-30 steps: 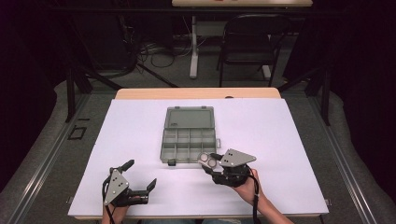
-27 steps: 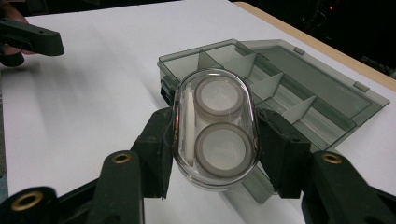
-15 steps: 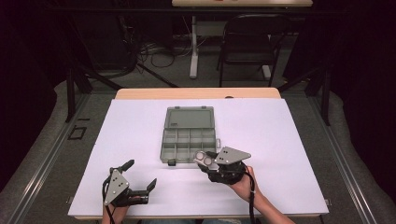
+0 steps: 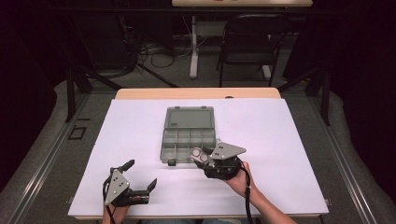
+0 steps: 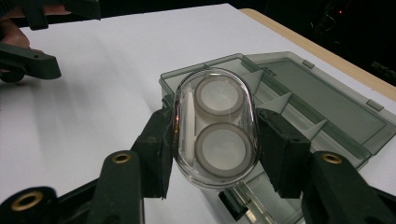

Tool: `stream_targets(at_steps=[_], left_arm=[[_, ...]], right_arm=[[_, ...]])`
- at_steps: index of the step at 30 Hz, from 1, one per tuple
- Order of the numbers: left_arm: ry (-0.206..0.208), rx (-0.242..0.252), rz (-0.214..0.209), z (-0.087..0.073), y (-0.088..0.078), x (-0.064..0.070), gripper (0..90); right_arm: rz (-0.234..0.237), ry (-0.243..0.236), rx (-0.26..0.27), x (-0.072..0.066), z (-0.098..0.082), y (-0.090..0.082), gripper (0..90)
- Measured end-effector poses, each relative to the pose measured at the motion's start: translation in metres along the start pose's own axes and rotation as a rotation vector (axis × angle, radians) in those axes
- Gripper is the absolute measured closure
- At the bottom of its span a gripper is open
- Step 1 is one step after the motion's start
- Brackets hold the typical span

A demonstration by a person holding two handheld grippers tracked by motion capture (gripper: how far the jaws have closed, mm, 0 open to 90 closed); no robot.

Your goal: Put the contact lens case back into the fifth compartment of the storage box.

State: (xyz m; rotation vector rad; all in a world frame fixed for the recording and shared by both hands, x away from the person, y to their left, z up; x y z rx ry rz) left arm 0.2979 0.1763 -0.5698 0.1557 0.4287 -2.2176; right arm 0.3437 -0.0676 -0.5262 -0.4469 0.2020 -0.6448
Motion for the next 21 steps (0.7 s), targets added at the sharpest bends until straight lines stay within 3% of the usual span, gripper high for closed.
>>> stream_targets(at_steps=[21], left_arm=[[-0.003,0.005,0.005,0.001,-0.001,-0.001,0.1]], right_arm=[[0.020,0.000,-0.023,-0.002,0.014,0.023,49.2]])
Point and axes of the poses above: each handheld gripper's, and its own axes: y roughly forward along the jaws, z roughly out of its top, x roughly to its right, the point moved 7 cm from there along y, roughly forward along the jaws, and after that the axes turned 9 degrees about y, right-handed, at the moved point
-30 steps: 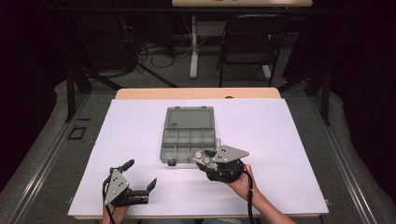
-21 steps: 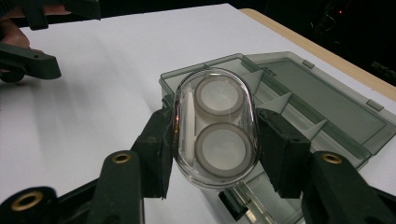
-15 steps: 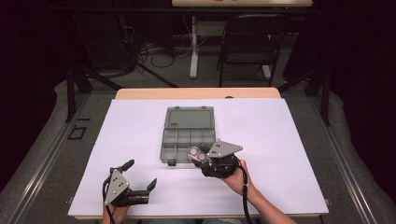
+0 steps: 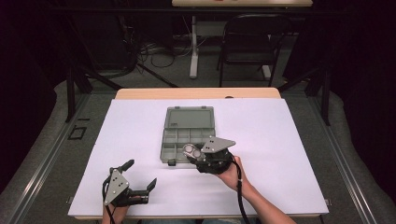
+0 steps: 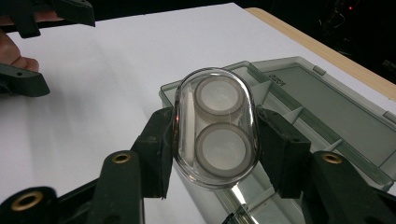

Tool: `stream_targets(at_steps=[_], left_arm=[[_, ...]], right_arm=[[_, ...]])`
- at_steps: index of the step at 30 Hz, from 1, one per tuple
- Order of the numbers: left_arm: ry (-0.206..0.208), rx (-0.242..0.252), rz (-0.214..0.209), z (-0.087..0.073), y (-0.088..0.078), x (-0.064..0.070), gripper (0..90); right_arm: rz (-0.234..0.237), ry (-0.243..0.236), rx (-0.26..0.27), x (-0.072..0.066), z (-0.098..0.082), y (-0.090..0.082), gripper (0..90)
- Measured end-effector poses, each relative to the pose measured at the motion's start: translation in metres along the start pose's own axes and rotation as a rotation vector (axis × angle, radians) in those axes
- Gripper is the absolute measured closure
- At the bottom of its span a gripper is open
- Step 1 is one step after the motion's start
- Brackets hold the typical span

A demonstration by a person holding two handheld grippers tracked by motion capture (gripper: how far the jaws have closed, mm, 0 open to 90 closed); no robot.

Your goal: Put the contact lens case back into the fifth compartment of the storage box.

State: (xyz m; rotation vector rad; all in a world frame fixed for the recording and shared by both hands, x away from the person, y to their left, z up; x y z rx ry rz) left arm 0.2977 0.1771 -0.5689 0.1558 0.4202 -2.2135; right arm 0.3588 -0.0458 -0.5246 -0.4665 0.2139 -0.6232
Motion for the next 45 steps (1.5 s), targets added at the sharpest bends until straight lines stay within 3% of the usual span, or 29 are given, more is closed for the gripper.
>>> stream_targets(at_steps=[45], left_arm=[[-0.001,0.003,0.002,0.000,-0.001,-0.002,0.1]], right_arm=[[-0.004,0.009,-0.095,-0.005,0.021,0.051,49.1]])
Point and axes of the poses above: each handheld gripper's, and its own axes: y roughly forward along the jaws, z roughly out of its top, x roughly to its right, the point moved 7 cm from there along y, roughly forward along the jaws, and after that the axes turned 9 degrees about y, right-handed, at the moved point
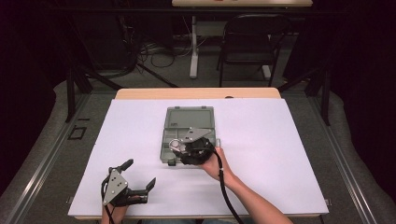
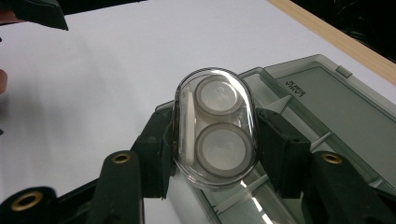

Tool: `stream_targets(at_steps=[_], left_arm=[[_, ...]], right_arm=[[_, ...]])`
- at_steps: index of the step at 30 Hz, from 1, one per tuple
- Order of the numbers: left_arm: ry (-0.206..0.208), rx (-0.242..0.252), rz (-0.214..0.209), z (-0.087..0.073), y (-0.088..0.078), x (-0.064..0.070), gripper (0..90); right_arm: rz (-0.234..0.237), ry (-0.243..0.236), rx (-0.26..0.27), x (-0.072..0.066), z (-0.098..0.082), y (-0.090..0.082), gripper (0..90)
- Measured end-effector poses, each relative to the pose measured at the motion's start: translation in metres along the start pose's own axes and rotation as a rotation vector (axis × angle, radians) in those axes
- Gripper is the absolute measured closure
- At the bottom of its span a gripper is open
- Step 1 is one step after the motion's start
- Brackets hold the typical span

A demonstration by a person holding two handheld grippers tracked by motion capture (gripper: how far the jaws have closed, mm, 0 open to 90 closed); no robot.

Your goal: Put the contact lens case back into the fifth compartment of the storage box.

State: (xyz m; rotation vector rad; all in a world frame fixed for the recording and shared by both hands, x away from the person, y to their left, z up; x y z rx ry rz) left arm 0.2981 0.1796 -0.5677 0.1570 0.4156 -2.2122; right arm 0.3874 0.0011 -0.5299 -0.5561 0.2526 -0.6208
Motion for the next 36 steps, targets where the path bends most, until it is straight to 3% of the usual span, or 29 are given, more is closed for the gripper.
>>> stream_targets(at_steps=[17,36], left_arm=[[0.000,0.002,0.003,0.000,0.000,0.000,0.1],[0.003,0.003,-0.001,0.000,0.001,0.000,0.1]], right_arm=[[-0.003,0.018,-0.020,-0.001,0.008,0.015,49.1],[-0.061,0.029,-0.116,-0.003,0.010,0.035,49.1]])
Point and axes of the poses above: each handheld gripper's, and its own axes: y roughly forward along the jaws, z roughly out of its top, x roughly to its right, the point moved 7 cm from there along y, roughly forward along the jaws, and after that the axes turned 9 degrees about y, right-handed, at the moved point
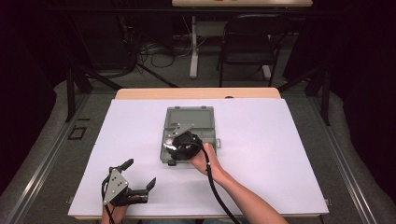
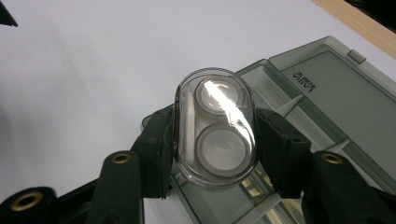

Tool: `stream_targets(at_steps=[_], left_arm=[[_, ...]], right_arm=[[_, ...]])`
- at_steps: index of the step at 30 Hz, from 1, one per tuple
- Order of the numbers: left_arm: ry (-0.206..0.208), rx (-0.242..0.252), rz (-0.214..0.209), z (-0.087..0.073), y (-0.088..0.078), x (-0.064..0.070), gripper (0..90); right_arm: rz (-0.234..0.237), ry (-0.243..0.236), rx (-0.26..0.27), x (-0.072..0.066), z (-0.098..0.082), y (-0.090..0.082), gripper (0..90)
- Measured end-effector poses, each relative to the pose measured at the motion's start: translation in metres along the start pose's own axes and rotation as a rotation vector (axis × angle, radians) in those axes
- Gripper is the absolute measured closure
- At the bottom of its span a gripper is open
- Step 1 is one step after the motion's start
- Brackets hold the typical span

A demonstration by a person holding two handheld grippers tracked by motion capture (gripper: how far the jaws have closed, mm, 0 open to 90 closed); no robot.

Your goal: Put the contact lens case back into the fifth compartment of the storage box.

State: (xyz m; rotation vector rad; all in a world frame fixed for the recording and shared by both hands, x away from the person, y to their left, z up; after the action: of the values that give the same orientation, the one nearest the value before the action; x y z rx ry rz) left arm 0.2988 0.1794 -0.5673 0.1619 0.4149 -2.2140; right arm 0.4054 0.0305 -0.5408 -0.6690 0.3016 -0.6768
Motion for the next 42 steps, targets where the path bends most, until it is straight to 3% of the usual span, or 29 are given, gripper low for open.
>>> stream_targets(at_steps=[24,25,27,32,42], left_arm=[[-0.003,0.000,-0.001,0.000,0.000,0.000,0.1],[-0.003,0.002,-0.002,0.000,0.000,0.000,0.1],[-0.004,0.002,-0.001,0.000,-0.001,-0.001,0.1],[-0.004,0.002,-0.001,0.000,-0.001,-0.001,0.1],[-0.005,0.003,0.000,0.000,-0.001,-0.001,0.1]], right_arm=[[-0.099,-0.005,-0.156,-0.001,-0.003,0.031,48.8],[-0.094,-0.002,-0.158,-0.002,-0.003,0.032,46.8],[-0.082,0.007,-0.162,-0.002,-0.003,0.032,30.2],[-0.012,0.063,-0.126,-0.001,-0.001,0.020,19.2],[0.083,0.084,-0.089,0.009,-0.007,-0.009,6.3]])
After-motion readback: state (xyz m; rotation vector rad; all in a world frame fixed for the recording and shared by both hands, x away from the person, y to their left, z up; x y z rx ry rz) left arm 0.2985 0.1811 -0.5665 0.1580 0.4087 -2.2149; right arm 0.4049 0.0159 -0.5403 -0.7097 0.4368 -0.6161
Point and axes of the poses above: each handheld gripper's, and its own axes: y roughly forward along the jaws, z roughly out of its top, x roughly to its right, the point moved 7 cm from there along y, roughly forward along the jaws, and after that the axes turned 9 degrees about y, right-handed, at the moved point
